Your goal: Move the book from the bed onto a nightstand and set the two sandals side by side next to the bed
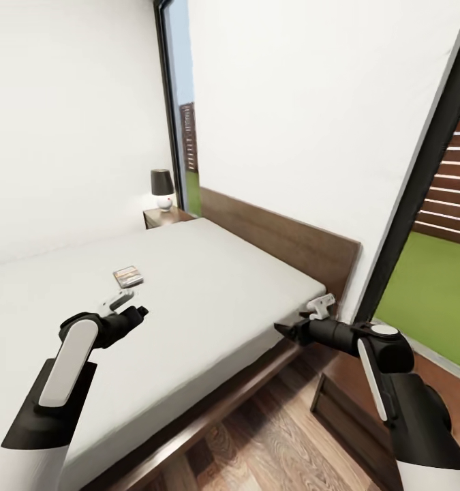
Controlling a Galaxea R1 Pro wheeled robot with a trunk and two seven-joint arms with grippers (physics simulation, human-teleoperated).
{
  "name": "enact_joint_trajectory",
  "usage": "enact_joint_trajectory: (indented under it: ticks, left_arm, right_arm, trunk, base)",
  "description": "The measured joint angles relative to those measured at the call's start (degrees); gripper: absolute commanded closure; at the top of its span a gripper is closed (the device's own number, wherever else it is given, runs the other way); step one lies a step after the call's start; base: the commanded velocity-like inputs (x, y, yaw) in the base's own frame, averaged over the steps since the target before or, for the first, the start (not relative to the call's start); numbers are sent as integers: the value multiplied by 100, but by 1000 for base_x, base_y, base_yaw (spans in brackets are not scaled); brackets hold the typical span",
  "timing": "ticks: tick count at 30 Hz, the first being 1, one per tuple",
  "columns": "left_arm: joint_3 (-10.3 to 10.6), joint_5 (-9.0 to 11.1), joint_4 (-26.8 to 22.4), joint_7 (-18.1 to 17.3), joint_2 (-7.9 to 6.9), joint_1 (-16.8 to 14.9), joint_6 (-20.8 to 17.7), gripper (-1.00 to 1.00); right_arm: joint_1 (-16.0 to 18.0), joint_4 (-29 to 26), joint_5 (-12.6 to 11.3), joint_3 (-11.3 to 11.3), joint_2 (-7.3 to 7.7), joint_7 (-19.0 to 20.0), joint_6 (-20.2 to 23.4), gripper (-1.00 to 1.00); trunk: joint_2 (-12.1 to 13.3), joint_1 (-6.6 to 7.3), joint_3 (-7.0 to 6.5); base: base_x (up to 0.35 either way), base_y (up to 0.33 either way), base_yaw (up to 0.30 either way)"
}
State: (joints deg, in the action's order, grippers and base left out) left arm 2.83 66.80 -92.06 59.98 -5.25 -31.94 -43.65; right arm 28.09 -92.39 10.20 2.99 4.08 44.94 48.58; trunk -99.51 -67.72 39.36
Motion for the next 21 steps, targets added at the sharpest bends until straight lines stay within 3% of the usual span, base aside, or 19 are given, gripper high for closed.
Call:
enact_joint_trajectory:
  ticks: [14,21]
  left_arm:
    - [-196,6,0,-2,0,45,1,-100]
    - [-231,9,-1,-4,0,72,9,-100]
  right_arm:
    - [0,0,1,-133,-4,1,8,-100]
    - [0,1,2,-148,-21,1,5,-100]
  trunk:
    - [0,-1,0]
    - [0,-3,0]
  base:
    - [242,-235,286]
    - [28,-29,287]
